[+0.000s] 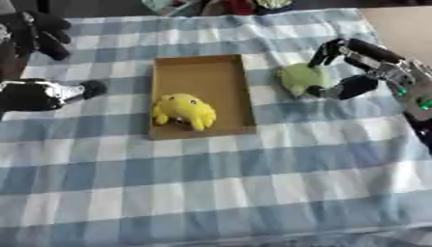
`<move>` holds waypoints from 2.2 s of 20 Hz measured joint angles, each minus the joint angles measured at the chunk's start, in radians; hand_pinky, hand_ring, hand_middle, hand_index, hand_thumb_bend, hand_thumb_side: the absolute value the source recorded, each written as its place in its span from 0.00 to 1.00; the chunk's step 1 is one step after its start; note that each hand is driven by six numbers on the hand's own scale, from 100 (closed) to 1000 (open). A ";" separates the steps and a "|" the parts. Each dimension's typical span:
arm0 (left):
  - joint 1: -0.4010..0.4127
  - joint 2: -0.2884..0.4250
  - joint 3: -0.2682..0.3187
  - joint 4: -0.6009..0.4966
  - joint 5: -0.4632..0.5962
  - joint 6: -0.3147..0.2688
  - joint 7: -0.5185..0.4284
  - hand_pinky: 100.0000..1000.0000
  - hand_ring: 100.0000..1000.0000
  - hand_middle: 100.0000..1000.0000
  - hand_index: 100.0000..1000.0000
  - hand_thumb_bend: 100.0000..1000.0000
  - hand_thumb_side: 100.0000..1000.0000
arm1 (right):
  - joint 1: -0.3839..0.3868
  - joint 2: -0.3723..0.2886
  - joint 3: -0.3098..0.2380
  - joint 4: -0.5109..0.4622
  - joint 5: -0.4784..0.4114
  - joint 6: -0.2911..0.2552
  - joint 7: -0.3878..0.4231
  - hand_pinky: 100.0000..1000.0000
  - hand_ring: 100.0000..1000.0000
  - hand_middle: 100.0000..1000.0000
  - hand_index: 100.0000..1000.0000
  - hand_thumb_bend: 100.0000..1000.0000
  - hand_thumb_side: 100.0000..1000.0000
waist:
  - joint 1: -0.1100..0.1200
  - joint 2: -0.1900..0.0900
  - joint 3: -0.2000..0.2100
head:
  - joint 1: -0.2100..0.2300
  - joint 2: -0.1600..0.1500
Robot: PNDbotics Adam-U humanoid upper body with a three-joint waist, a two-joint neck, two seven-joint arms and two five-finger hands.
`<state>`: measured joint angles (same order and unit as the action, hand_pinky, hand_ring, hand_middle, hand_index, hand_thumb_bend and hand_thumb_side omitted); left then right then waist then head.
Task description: Pick up objects on the table and place them in the box.
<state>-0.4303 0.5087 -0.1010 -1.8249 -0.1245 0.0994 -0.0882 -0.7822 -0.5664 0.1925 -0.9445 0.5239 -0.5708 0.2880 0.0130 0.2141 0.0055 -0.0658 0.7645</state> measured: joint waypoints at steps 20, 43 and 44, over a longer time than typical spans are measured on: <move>0.000 0.000 0.000 0.000 0.000 0.000 0.001 0.54 0.49 0.49 0.68 0.81 0.12 | -0.009 0.027 -0.013 0.050 0.114 -0.011 -0.072 0.59 0.64 0.59 0.65 0.07 0.00 | 0.000 -0.005 0.006 | -0.008 0.000; 0.002 0.000 0.000 -0.008 0.006 -0.001 0.003 0.54 0.48 0.49 0.68 0.77 0.12 | -0.140 0.029 0.012 -0.070 -0.046 -0.023 -0.063 0.47 0.51 0.46 0.51 0.00 0.00 | -0.004 -0.012 0.009 | -0.012 0.000; 0.001 0.000 0.000 -0.010 0.009 -0.002 0.001 0.54 0.48 0.49 0.68 0.77 0.12 | -0.155 0.037 0.015 -0.070 -0.049 -0.025 -0.051 0.47 0.52 0.46 0.51 0.00 0.00 | -0.006 -0.012 0.012 | -0.014 0.000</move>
<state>-0.4289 0.5085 -0.1011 -1.8348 -0.1158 0.0970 -0.0870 -0.9371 -0.5290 0.2077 -1.0144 0.4748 -0.5958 0.2368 0.0074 0.2024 0.0174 -0.0798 0.7645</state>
